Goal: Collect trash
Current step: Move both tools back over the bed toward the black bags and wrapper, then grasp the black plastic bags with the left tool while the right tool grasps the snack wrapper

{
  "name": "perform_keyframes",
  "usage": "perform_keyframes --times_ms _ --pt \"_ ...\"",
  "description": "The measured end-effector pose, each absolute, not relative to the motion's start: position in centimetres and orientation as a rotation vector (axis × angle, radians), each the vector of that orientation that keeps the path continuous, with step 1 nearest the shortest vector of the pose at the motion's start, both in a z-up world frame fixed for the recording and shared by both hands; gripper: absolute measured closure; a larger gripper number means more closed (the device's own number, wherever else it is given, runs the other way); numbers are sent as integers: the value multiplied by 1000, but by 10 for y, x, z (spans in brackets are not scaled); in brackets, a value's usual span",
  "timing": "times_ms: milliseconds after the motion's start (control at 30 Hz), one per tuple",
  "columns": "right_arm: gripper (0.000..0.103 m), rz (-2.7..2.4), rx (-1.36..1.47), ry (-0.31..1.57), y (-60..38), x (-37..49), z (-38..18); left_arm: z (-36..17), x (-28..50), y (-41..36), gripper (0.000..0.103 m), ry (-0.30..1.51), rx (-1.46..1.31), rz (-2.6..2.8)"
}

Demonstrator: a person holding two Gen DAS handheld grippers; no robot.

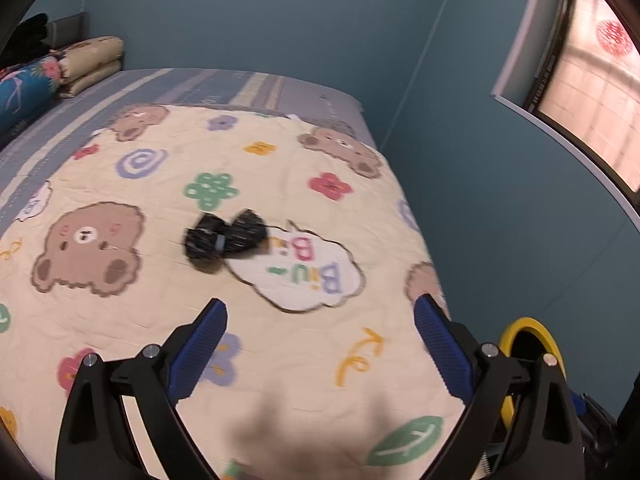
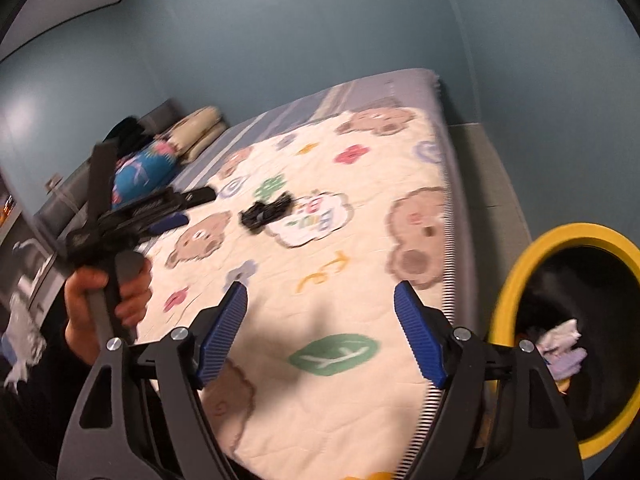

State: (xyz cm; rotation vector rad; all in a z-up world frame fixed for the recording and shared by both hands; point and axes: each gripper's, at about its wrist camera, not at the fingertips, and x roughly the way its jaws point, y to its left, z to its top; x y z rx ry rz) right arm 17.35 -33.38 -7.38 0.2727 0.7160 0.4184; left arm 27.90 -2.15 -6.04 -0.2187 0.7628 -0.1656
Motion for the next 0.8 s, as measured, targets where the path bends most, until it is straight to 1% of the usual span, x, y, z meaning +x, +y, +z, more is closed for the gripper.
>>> perform_keyframes --times_ms 200,300,433,633,800 --pt "29 535 245 792 -284 175 -85 -67 294 22 11 779 -250 -92" --pt "25 601 198 817 -251 174 -93 -75 306 41 11 801 -266 -58" --pt "22 671 134 856 -208 177 -106 -91 326 62 11 836 -290 -28" --pt "19 753 74 941 -157 189 -129 -121 356 76 11 887 -273 28" --pt "19 779 -4 966 -124 195 -143 -143 386 80 11 912 -262 53"
